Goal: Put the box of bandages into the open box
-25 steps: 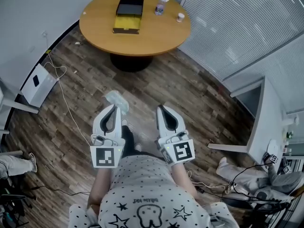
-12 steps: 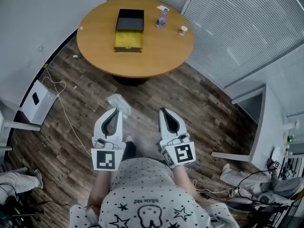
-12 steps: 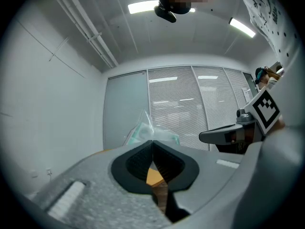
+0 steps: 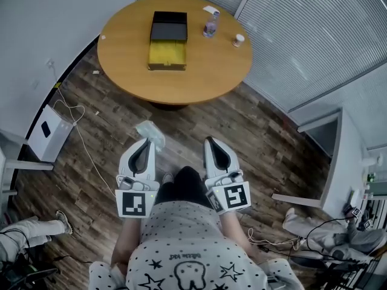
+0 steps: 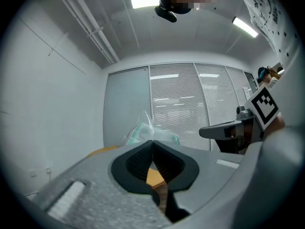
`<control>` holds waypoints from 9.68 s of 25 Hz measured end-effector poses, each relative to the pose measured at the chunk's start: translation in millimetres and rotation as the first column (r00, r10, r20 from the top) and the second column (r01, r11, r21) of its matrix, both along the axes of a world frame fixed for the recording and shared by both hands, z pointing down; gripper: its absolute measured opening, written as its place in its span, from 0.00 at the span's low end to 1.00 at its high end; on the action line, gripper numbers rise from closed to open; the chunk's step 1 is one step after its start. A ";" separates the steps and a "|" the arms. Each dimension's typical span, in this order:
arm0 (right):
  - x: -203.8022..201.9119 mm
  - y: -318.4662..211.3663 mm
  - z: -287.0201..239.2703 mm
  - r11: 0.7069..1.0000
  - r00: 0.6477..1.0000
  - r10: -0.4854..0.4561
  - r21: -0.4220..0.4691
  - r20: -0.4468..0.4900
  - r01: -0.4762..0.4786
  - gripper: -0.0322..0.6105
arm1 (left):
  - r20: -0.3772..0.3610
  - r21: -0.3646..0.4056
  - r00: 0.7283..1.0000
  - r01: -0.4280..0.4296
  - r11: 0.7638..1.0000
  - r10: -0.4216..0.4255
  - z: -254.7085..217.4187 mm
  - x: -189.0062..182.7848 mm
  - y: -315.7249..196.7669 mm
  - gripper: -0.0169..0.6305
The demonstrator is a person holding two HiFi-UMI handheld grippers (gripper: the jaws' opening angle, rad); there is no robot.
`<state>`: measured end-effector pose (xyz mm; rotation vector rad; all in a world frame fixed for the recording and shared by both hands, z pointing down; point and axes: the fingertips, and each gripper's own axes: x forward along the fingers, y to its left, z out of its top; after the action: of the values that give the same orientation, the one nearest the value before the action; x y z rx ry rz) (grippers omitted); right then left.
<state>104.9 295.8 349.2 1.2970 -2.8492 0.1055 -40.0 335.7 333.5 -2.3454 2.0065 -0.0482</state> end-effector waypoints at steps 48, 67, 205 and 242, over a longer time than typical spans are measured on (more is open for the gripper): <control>0.6 -268.6 33.0 0.986 0.989 -0.146 -0.086 0.001 0.146 0.06 | 0.033 -0.033 0.981 0.192 0.981 -0.191 8.1 -20.2 -239.1 0.05; -38.0 -330.9 23.2 0.992 0.996 -0.093 -0.091 -0.002 0.092 0.06 | 0.031 -0.023 0.987 0.157 0.987 -0.157 -3.3 -70.0 -309.9 0.05; -55.8 -451.0 65.8 0.958 0.981 0.169 -0.218 -0.098 -0.187 0.06 | 0.206 -0.836 0.786 -0.169 0.522 0.583 312.7 -71.4 -513.9 0.05; -56.9 -448.2 59.8 0.967 0.986 0.142 -0.201 -0.081 -0.156 0.06 | 0.145 -0.758 0.868 -0.210 0.617 0.474 267.2 -75.3 -517.2 0.22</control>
<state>48.0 -152.4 409.0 1.4386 -2.6002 0.3435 -115.4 -181.5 600.7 -2.8270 1.4610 -1.3738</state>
